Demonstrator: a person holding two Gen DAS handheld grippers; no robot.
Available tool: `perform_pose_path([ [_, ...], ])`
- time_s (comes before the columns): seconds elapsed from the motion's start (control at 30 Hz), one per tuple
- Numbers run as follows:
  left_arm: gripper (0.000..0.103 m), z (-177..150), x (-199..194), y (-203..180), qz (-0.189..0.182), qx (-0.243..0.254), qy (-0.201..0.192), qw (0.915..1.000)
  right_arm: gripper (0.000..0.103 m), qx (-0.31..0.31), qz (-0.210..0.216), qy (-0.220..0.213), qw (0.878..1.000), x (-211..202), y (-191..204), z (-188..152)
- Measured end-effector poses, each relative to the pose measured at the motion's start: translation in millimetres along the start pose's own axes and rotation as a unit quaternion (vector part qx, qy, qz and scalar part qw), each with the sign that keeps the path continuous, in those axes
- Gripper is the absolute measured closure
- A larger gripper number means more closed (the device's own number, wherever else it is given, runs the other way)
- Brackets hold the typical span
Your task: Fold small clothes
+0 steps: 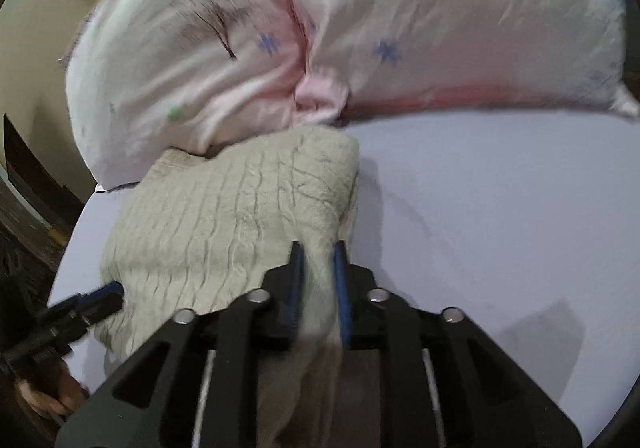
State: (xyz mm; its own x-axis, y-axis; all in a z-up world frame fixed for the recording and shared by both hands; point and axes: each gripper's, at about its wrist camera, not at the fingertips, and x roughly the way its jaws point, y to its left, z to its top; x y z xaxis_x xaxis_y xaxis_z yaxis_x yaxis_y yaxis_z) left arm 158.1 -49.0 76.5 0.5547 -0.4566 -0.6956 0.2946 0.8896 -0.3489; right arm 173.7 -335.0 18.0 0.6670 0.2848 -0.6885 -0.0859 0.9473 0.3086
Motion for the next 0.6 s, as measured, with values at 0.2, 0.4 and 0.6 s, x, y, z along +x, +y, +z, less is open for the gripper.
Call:
perform_pose_path([
  [0.2,0.001,-45.9,-54.9,-10.8,0.153,0.057,-0.058,0.9848,0.002,-0.030,0.034,-0.053,0.998,-69.7,24.0,-62.0],
  [0.4,0.001,-68.5,-31.9,-14.5,0.197,0.073,-0.005,0.9776,0.002,-0.056,-0.087,0.007,0.995,-39.2,49.4,-106.0],
  [0.6,0.001,-69.7,-13.1,-14.9,0.232,0.084,0.037,0.9684,0.002,-0.058,-0.112,0.061,0.990,-11.3,60.7,-101.1],
])
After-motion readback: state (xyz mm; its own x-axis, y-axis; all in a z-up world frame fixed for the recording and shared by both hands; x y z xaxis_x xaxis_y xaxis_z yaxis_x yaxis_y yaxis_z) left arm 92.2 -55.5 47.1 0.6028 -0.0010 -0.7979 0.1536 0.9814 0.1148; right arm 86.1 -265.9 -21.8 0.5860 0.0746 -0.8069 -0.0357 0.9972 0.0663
